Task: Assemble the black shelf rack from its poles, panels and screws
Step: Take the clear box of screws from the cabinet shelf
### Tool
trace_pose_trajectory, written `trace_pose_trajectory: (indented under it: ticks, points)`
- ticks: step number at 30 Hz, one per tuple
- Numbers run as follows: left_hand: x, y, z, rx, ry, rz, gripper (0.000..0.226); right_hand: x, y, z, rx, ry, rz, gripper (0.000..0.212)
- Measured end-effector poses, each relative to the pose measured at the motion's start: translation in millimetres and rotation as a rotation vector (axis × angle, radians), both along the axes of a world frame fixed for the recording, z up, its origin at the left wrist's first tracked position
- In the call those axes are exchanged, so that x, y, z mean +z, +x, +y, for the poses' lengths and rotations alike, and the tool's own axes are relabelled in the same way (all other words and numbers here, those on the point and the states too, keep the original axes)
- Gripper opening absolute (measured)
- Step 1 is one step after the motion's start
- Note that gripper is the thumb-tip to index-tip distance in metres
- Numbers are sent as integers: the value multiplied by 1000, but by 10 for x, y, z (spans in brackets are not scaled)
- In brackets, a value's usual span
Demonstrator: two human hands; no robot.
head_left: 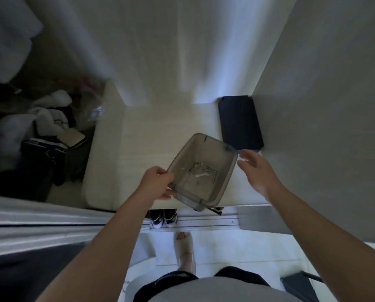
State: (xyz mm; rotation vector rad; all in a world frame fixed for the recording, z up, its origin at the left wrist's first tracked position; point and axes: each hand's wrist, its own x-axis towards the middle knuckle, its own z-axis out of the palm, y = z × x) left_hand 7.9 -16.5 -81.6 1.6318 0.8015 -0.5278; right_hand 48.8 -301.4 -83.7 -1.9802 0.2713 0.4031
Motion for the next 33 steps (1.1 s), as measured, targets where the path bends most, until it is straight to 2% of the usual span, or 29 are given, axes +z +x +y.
trace_pose_trajectory:
  ticks: [5,8,11,15,21,24,29,33]
  points:
    - [108,-701,-204,-129,-13,39,15,-54,-452,-327,37,-24,20,52]
    - [127,-1136,-425,-206,-3,36,8,-46,-861,-581,78,-23,57,52]
    - [154,-1498,-633,-326,21,48,5,-31,-1258,-831,112,-93,95,41]
    - [223,-1847,-854,-457,70,58,6,-11,-1783,-1123,112,-118,132,13]
    - [152,-2169,-1066,-596,113,67,5,-114,-2597,-1509,66,-160,183,13]
    - [86,-2308,-1165,-607,107,68,10,-162,-3067,-1603,-26,-125,232,13]
    - [-37,-2610,-1418,-598,6,42,27,-236,-4013,-1691,-341,-37,276,14]
    - [-193,-2907,-1741,-706,-41,83,31,-326,-4815,-1761,-560,-57,275,11]
